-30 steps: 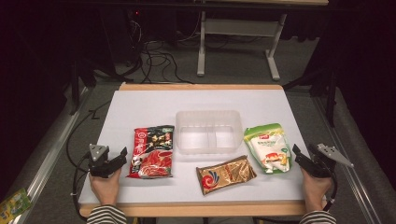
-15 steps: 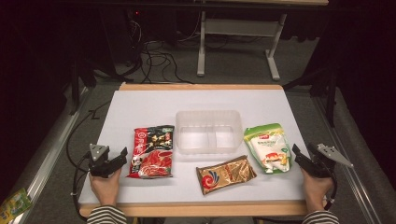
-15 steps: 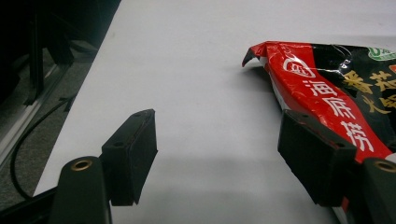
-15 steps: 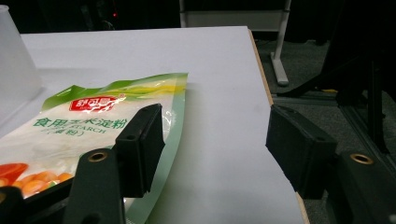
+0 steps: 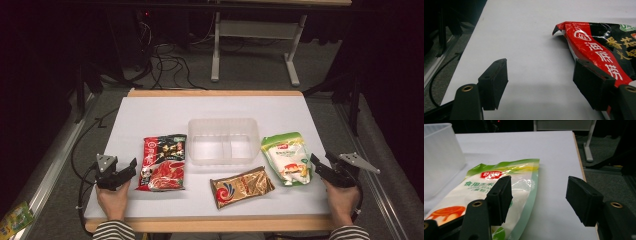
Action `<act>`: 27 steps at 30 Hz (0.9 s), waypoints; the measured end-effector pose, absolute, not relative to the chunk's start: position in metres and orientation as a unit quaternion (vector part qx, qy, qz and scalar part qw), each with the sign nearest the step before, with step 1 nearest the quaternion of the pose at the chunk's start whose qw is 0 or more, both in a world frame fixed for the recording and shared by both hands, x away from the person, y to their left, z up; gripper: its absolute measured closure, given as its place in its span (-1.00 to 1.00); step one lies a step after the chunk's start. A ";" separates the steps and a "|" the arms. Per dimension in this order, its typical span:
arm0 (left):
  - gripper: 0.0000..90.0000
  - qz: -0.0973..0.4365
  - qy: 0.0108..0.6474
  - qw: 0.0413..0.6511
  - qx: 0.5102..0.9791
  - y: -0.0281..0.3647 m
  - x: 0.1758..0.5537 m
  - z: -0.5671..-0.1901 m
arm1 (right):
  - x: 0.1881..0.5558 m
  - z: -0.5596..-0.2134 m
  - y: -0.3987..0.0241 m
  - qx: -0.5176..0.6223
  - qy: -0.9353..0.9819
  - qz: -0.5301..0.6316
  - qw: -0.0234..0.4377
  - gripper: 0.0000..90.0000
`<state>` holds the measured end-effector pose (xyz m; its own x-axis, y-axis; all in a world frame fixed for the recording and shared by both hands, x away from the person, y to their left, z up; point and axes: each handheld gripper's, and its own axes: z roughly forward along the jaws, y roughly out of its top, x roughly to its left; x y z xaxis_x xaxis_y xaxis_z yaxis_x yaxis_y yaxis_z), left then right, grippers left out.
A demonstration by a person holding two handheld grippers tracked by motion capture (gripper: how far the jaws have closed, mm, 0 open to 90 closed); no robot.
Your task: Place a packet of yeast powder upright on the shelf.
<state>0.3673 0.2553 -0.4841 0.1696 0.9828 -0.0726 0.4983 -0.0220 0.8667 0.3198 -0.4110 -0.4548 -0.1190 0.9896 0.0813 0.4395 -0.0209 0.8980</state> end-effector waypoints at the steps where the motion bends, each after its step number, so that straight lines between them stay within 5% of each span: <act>1: -0.37 0.300 0.570 0.404 0.649 0.255 0.367 -0.484 | 0.320 -0.455 -0.411 0.578 0.619 0.421 0.327 -0.15; 27: -0.37 0.303 0.565 0.396 0.658 0.253 0.368 -0.484 | 0.370 -0.425 -0.404 0.572 0.695 0.358 0.247 -0.26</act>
<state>0.3678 0.2526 -0.4842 0.1783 0.9827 -0.0491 0.5030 -0.0481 0.8629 0.3697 -0.4036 -0.4253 -0.2240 0.9724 0.0654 0.6180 0.0898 0.7810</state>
